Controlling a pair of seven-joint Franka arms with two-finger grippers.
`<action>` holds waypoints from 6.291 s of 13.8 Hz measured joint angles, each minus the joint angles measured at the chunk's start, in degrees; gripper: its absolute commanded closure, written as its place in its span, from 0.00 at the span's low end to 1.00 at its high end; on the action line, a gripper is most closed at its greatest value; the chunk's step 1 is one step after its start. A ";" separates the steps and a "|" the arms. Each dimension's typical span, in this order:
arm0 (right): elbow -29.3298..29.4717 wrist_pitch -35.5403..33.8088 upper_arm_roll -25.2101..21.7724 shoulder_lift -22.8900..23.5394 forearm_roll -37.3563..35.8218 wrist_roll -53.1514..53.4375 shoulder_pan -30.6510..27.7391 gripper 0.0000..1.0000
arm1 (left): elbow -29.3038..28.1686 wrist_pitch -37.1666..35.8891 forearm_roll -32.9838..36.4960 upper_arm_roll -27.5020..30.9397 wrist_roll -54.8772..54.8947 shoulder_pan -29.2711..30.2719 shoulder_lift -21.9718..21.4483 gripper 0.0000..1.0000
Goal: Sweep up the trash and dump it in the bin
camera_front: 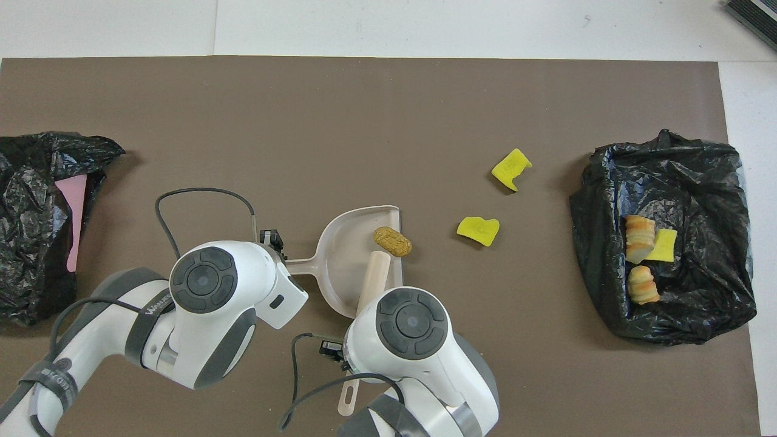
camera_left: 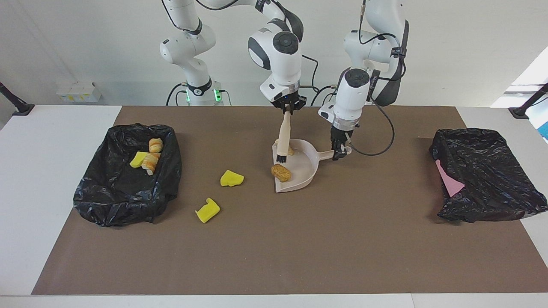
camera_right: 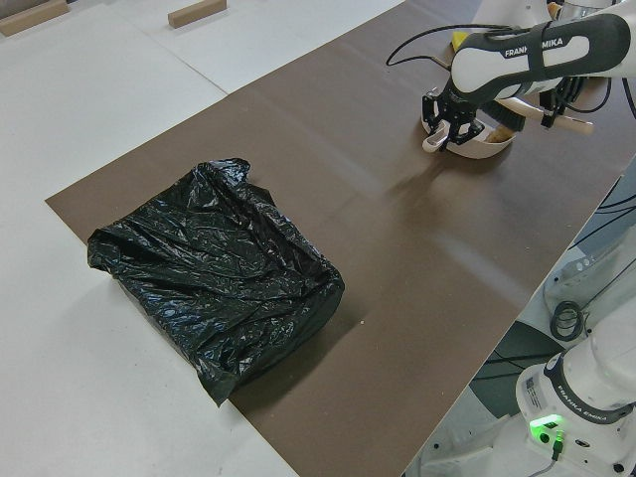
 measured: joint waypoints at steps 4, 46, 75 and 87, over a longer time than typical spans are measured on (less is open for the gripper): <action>0.28 -1.70 -0.62 2.22 -7.12 -13.40 -8.57 1.00 | 0.04 -0.04 -0.01 0.11 -3.30 0.02 0.01 1.00; 4.82 -8.30 0.00 4.83 -4.63 -27.28 -6.86 1.00 | 0.76 -2.53 -0.01 -0.11 -13.94 -2.47 0.77 1.00; -16.42 16.60 0.98 0.07 3.65 2.17 14.62 0.91 | 29.99 -28.97 -7.69 1.42 47.19 47.20 2.77 1.00; -14.38 16.61 0.45 -1.28 3.82 1.11 9.63 0.23 | 46.62 -27.83 8.49 1.52 57.63 58.19 11.68 1.00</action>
